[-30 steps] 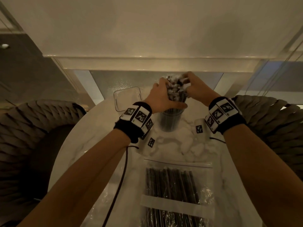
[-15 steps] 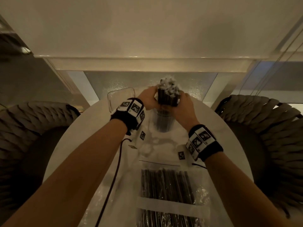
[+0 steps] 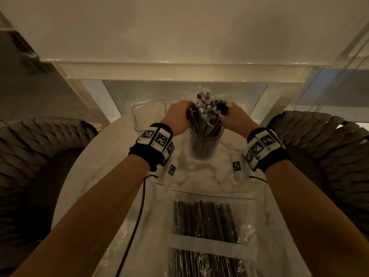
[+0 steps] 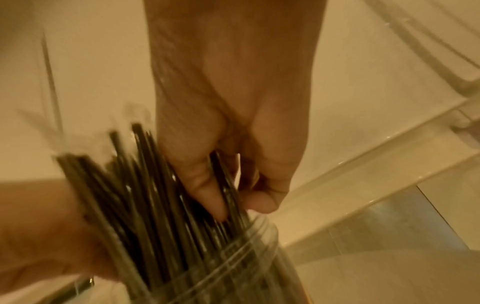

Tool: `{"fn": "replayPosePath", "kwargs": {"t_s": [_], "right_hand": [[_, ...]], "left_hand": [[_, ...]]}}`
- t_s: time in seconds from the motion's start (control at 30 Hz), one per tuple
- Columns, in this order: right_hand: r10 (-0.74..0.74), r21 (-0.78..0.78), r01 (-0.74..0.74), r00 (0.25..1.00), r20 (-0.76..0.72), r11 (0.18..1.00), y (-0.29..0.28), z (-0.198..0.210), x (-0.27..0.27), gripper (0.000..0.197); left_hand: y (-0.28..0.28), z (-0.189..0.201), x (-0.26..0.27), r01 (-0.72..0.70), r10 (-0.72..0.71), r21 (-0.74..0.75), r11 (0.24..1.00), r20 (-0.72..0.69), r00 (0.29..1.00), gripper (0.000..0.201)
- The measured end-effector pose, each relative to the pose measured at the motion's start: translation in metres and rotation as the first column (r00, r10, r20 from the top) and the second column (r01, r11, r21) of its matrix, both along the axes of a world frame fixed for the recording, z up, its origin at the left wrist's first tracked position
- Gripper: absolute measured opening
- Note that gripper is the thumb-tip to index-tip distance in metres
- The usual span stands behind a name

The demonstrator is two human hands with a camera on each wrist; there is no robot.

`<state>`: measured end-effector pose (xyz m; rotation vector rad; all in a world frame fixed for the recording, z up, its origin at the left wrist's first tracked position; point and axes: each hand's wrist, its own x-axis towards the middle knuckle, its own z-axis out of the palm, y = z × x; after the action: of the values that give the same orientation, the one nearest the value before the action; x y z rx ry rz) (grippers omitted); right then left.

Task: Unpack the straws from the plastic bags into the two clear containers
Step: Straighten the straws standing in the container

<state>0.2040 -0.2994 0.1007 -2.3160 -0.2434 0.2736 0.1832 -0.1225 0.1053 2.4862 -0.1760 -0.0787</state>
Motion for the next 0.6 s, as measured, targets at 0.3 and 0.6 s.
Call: {"fn": "replayPosePath", "kwargs": {"t_s": [0.3,0.6], "right_hand": [[-0.267,0.329,0.239,0.963,0.042,0.914,-0.026,-0.012,-0.048,0.061],[-0.318,0.282,0.255,0.925,0.207,0.925,0.022,-0.022,-0.059,0.056]], "left_hand": [[-0.017,-0.026,-0.051,-0.212,0.242,-0.313,0.926,0.058,0.969,0.052],[-0.021,-0.026,-0.033,-0.18,0.2,-0.239,0.954,0.063,0.978,0.024]]}}
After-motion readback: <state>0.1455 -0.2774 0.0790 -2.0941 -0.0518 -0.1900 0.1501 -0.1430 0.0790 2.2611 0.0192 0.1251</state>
